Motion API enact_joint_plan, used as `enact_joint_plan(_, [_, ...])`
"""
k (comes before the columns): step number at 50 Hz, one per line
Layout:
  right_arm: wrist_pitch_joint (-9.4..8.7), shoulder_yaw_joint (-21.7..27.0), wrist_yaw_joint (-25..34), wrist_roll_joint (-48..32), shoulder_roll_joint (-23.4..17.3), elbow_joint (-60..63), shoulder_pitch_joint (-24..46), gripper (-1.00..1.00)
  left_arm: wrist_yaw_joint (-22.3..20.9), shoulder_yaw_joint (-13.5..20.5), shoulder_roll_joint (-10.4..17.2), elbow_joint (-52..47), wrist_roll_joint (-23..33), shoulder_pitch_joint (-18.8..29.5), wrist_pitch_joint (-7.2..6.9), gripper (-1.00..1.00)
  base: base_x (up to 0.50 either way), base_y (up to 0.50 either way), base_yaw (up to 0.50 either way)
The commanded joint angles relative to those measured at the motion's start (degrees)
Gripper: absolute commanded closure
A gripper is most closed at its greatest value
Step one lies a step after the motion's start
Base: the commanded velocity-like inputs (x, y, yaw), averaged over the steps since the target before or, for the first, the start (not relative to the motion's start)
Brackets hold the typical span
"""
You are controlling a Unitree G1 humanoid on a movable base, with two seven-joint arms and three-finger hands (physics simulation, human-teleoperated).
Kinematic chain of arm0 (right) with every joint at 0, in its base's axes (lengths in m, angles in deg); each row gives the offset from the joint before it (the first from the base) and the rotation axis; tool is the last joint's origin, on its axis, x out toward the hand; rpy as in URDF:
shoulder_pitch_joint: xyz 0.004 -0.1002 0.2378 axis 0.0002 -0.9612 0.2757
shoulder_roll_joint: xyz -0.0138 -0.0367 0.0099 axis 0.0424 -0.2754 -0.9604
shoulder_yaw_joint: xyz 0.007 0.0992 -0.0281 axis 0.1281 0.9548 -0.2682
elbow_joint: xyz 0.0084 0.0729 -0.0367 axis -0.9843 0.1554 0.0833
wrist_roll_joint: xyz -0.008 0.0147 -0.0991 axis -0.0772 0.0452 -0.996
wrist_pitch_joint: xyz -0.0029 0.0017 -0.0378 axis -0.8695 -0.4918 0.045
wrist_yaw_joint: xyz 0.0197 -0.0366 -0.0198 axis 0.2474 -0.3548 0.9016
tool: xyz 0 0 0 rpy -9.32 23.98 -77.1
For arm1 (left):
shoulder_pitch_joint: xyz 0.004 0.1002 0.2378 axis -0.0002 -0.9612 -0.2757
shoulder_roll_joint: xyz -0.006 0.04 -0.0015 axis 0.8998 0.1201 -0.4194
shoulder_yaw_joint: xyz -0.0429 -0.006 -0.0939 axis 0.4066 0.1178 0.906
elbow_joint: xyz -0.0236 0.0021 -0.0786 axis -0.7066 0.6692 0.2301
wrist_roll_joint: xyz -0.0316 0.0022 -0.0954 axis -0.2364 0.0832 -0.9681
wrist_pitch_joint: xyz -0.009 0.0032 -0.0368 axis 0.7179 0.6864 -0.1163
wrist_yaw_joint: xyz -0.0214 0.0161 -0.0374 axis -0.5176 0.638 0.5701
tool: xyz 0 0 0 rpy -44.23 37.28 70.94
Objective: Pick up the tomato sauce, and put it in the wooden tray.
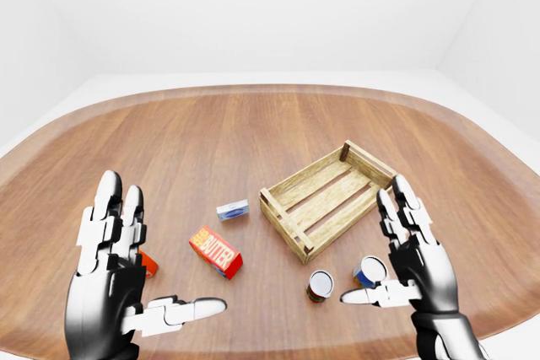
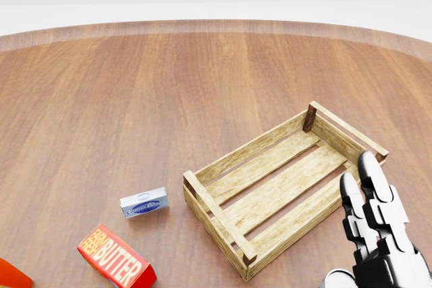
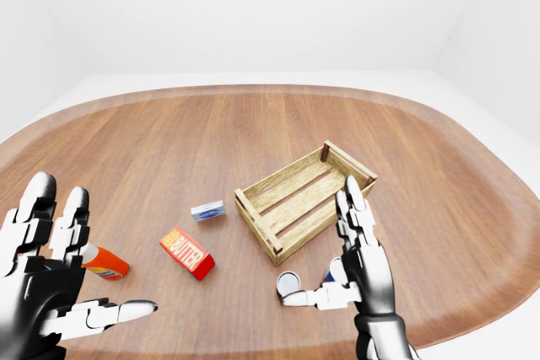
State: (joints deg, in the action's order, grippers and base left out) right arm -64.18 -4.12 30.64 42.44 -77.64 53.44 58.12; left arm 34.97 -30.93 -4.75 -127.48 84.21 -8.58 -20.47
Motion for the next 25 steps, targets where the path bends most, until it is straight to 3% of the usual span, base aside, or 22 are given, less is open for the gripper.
enact_joint_plan(1, [0.25, -1.94, -0.62, -1.26, -1.09, -2.92, -1.22, -1.0, 0.18, -0.17, 0.2, 0.09, -0.06, -0.23, 0.29, -1.0, 0.0, 0.0, 0.0])
enact_joint_plan(25, [0.25, -7.09, -3.53, -3.82, -4.24, -8.64, -3.26, -1.0, 0.72, -0.66, 0.68, 0.23, 0.56, 0.39, -0.29, -1.0, 0.0, 0.0, 0.0])
